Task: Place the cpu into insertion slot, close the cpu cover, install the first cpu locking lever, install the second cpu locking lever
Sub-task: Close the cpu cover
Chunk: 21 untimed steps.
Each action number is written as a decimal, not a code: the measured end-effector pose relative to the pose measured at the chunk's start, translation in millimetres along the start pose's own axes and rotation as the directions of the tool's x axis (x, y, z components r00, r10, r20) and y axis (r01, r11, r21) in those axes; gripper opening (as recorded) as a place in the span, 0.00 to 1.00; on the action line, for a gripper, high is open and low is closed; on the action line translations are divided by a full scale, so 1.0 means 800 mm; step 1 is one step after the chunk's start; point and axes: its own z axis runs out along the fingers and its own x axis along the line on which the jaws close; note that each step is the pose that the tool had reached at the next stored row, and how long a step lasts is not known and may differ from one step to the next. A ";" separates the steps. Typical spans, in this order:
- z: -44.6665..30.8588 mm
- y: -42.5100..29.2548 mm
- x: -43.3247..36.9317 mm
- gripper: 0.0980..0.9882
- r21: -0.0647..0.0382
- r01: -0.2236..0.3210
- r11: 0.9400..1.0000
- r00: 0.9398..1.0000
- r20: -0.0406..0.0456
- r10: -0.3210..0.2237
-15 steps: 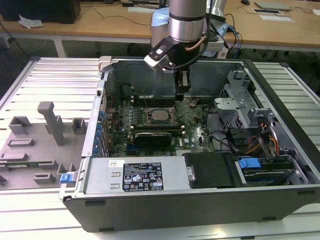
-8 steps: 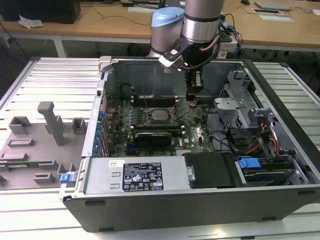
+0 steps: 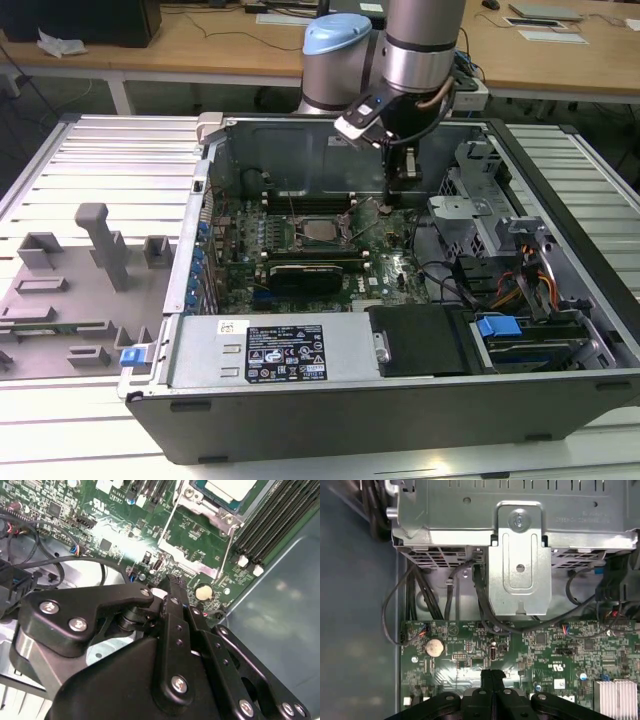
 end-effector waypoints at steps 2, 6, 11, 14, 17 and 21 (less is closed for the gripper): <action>0.0041 0.0008 0.000 0.01 0.002 0.000 1.000 1.000 0.000 0.000; 0.0128 0.0010 0.001 0.01 0.009 0.000 1.000 1.000 -0.002 0.000; 0.0169 0.0009 0.001 0.01 0.010 -0.001 1.000 0.999 -0.032 0.001; 0.0211 0.0006 0.001 0.01 0.012 -0.001 1.000 0.999 -0.035 0.001; 0.0268 0.0004 0.002 0.01 0.014 -0.001 1.000 0.999 -0.036 0.001; 0.0275 0.0004 0.002 0.01 0.015 -0.001 1.000 0.999 -0.035 0.001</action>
